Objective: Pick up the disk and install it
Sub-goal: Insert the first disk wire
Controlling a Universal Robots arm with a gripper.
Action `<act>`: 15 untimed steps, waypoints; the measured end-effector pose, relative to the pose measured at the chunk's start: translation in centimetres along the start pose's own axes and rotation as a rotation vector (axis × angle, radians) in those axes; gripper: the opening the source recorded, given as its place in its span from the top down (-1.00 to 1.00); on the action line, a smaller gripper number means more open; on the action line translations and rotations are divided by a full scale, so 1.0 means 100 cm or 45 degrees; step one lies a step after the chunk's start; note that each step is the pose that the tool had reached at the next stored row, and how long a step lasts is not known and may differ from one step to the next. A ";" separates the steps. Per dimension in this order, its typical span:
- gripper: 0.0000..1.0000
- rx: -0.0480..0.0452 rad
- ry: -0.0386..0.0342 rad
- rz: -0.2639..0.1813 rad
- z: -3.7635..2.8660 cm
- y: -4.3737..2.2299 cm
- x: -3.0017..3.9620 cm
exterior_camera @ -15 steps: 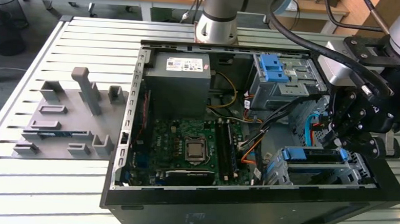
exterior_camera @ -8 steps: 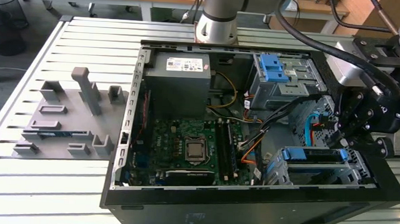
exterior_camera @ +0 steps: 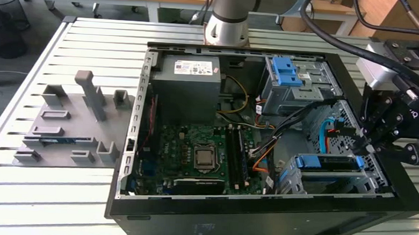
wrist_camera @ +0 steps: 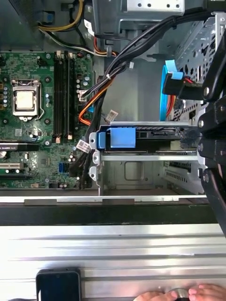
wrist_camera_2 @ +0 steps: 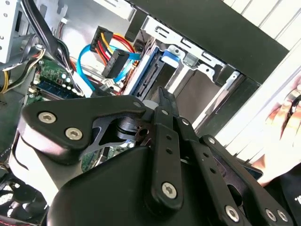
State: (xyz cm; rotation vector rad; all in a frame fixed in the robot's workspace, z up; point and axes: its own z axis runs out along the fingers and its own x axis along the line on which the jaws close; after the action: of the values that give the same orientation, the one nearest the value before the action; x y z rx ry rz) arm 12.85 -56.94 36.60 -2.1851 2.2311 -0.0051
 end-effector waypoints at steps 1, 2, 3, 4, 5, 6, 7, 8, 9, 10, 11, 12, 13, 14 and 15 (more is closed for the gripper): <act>0.79 0.000 -0.0001 0.000 0.0001 0.0000 -0.0012; 0.79 0.000 0.0001 0.000 0.0000 0.0000 -0.0019; 0.79 0.000 0.0001 0.000 0.0001 -0.0001 -0.0024; 0.79 0.000 0.0001 0.000 0.0000 -0.0001 -0.0030; 0.79 0.000 0.0001 0.000 -0.0002 -0.0001 -0.0039; 0.79 0.000 0.0002 0.000 -0.0006 -0.0001 -0.0048; 0.79 0.000 0.0001 0.000 -0.0011 -0.0001 -0.0058; 0.79 0.000 0.0002 0.000 -0.0016 -0.0001 -0.0068; 0.79 0.000 0.0001 0.000 -0.0022 -0.0001 -0.0080; 0.79 0.000 0.0001 0.000 -0.0028 -0.0001 -0.0093; 0.79 0.000 0.0002 0.000 -0.0033 -0.0001 -0.0105; 0.79 0.000 0.0002 0.000 -0.0037 -0.0001 -0.0114; 0.79 0.000 0.0003 0.000 -0.0041 0.0000 -0.0123; 0.79 0.000 0.0003 0.000 -0.0044 0.0000 -0.0132; 0.79 0.000 0.0003 0.000 -0.0047 0.0000 -0.0144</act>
State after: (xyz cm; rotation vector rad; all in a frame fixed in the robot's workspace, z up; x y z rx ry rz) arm 12.87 -55.50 37.08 -2.1851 2.2313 -0.0054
